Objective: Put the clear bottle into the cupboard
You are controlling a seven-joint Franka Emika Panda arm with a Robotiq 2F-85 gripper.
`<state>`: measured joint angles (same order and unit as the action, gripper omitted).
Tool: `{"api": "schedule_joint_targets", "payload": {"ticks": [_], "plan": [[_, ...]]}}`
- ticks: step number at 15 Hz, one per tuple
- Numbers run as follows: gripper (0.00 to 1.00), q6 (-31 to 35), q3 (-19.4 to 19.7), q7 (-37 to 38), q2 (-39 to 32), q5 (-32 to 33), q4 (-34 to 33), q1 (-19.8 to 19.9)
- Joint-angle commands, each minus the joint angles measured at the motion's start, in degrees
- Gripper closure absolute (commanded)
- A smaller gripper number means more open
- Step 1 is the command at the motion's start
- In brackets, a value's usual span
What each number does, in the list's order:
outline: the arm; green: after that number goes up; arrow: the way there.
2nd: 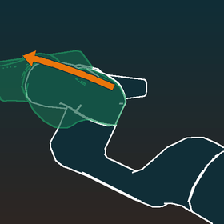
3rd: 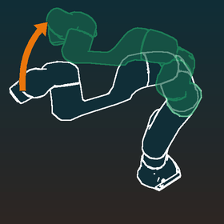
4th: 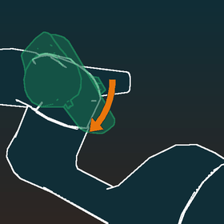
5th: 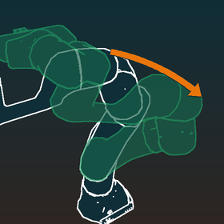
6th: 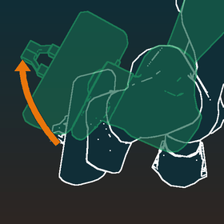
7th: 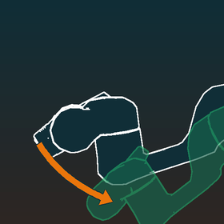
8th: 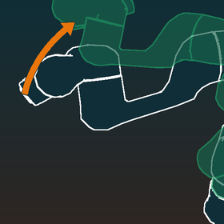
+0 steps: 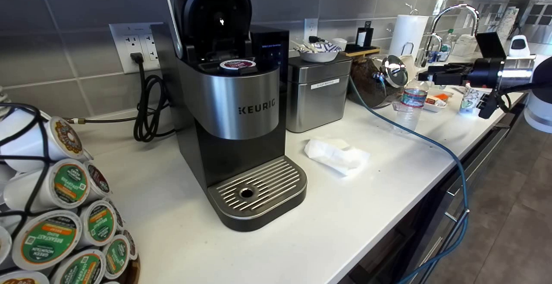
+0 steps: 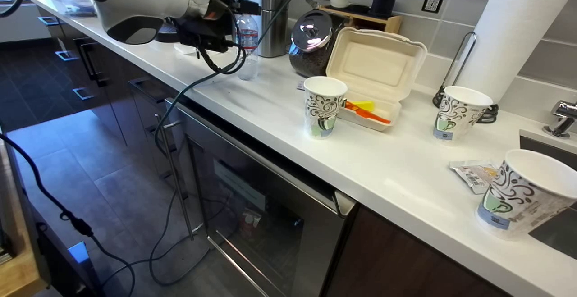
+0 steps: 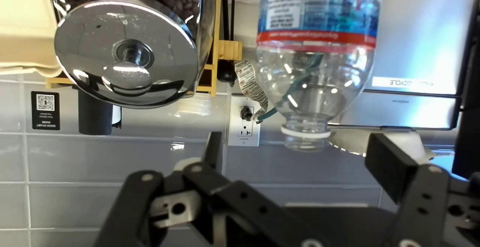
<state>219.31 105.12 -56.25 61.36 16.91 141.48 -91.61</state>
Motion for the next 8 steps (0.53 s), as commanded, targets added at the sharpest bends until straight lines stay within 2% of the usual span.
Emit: {"api": "schedule_joint_targets", "payload": {"ticks": [1,8], "plan": [[0.35,1.7,2.1,2.5,-2.2,1.3,-0.5,-2.1],[0.89,1.7,2.5,2.7,-2.0,1.5,-0.7,-3.0]]}}
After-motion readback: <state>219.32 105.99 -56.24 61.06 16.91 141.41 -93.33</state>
